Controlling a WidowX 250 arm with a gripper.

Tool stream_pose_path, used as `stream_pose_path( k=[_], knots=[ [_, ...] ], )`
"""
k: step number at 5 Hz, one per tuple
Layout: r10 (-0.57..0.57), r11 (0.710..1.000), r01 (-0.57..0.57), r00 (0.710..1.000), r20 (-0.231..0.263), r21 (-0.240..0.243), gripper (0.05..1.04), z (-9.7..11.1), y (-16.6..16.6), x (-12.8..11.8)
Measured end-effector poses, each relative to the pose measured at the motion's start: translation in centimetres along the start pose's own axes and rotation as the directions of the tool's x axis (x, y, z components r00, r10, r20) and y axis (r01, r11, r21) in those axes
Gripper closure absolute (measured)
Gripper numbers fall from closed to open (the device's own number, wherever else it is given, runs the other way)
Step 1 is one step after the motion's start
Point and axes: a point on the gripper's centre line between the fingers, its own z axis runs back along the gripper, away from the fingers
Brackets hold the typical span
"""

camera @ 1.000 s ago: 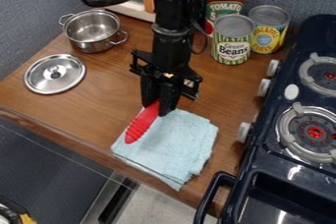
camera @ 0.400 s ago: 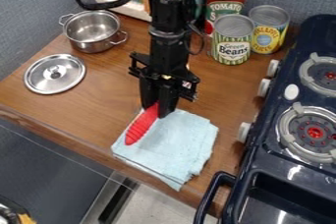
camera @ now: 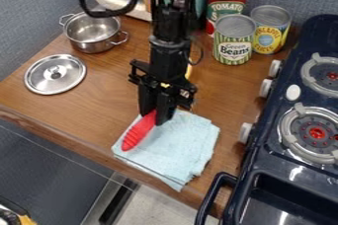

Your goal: Put the red fork on top of the blue towel

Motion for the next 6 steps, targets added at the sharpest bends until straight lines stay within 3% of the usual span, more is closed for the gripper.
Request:
stream_pose_path(
  k=[1,2,3,4,5,6],
  knots=[
    [-0.009,0.999,0.008,1.0,0.007,0.045,0.385,0.1,0.7,0.1],
    [-0.022,0.999,0.02,0.998,0.054,0.05,0.112,1.2,0.6,-0.1],
    [-0.019,0.999,0.016,0.996,0.087,0.037,0.076,1.8,1.3,-0.4],
    [0.018,0.999,-0.023,0.978,0.209,0.022,0.082,4.6,2.4,-0.8],
    [0.045,0.998,-0.055,0.963,0.266,0.028,0.083,6.3,3.3,-1.3],
    [0.082,0.995,-0.097,0.955,0.286,0.037,0.083,7.0,4.4,-1.9]
  ],
)
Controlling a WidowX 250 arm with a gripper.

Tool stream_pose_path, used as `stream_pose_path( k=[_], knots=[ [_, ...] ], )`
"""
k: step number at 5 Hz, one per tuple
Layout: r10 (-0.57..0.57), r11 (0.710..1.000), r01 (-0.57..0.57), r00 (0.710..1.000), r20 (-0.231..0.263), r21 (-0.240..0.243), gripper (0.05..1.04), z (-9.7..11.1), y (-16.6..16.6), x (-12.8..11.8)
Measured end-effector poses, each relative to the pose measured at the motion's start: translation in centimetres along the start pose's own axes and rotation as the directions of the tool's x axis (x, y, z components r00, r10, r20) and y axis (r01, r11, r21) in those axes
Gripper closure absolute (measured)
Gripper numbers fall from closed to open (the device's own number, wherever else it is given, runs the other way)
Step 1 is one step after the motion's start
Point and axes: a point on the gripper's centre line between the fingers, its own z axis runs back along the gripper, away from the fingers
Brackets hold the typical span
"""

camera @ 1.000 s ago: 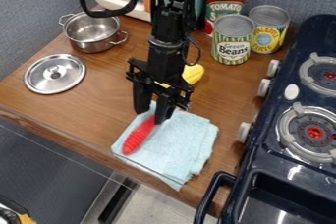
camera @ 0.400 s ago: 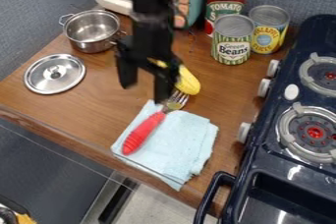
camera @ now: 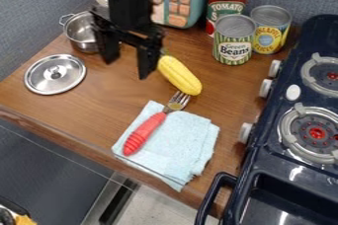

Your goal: Put the red fork on top of the blue towel

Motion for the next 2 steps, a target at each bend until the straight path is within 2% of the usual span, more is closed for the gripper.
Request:
stream_pose_path(
  k=[1,2],
  knots=[
    [0.008,1.0,-0.008,1.0,-0.02,0.01,0.083,0.09,0.26,-0.24],
    [0.013,1.0,-0.01,0.996,-0.093,0.026,0.083,-0.61,0.37,0.01]
  ],
)
